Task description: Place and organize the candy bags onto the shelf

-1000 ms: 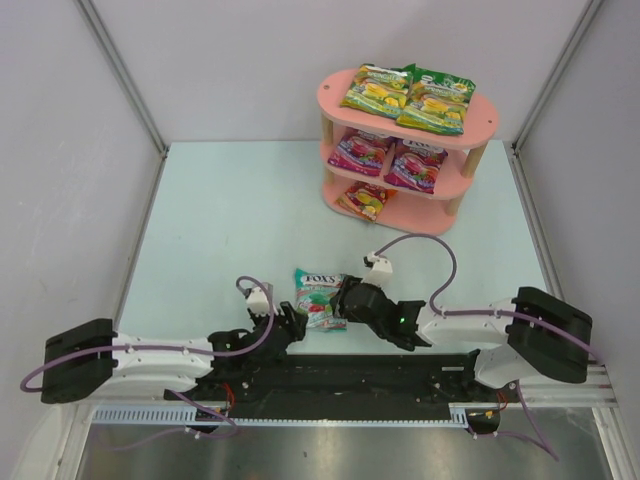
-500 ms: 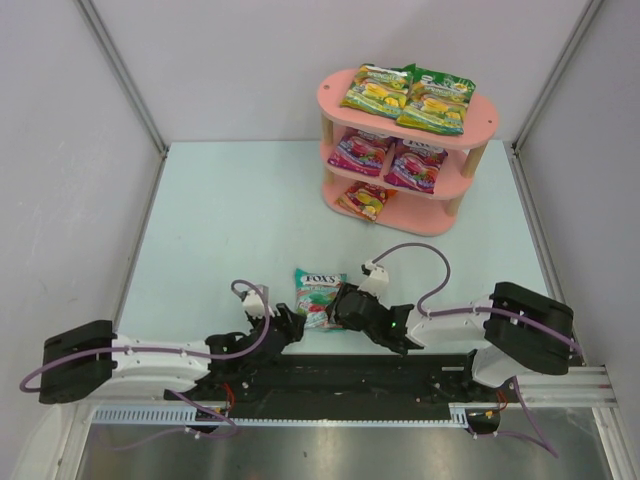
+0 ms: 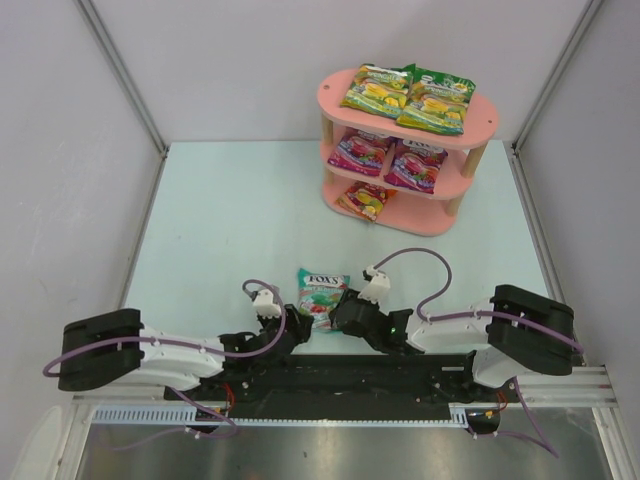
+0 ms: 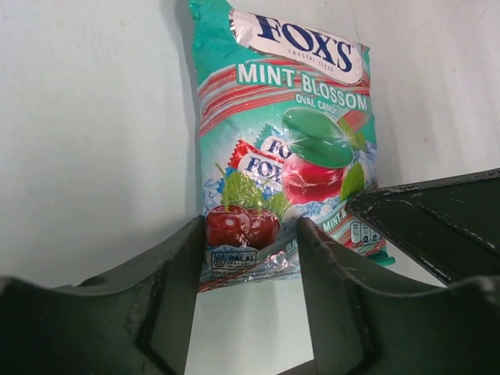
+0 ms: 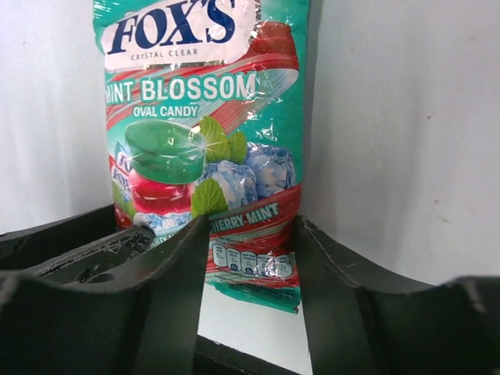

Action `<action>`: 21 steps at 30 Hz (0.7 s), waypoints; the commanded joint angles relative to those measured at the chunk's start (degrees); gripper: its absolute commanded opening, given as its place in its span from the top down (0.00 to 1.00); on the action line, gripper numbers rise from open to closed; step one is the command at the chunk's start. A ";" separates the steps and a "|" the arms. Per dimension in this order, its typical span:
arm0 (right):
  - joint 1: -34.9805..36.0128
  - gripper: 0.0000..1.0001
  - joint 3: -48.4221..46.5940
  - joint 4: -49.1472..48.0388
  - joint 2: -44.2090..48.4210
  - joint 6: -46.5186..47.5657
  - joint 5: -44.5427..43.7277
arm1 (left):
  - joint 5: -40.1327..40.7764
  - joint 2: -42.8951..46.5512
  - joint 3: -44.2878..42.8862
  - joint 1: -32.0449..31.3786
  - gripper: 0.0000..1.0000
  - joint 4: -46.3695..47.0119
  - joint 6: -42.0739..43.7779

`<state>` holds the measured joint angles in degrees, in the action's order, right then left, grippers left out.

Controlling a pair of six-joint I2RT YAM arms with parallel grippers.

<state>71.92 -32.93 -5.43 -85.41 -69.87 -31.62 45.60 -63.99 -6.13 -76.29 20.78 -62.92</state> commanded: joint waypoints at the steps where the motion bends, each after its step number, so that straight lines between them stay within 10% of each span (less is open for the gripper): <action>1: 1.20 0.50 0.23 0.86 1.47 -2.29 -3.19 | -2.89 -2.72 -1.69 -1.14 0.50 0.40 -0.02; 15: 3.67 0.44 2.25 4.03 4.90 -4.75 -5.47 | -4.65 -6.68 -5.21 -2.19 0.84 1.73 1.13; 21: 3.67 0.58 2.52 2.71 4.55 -4.40 -5.65 | -5.00 -7.38 -5.73 -2.37 0.87 1.99 1.04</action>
<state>74.96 -30.57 -1.37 -81.78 -72.73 -35.18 44.07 -70.52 -10.37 -77.78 22.22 -62.28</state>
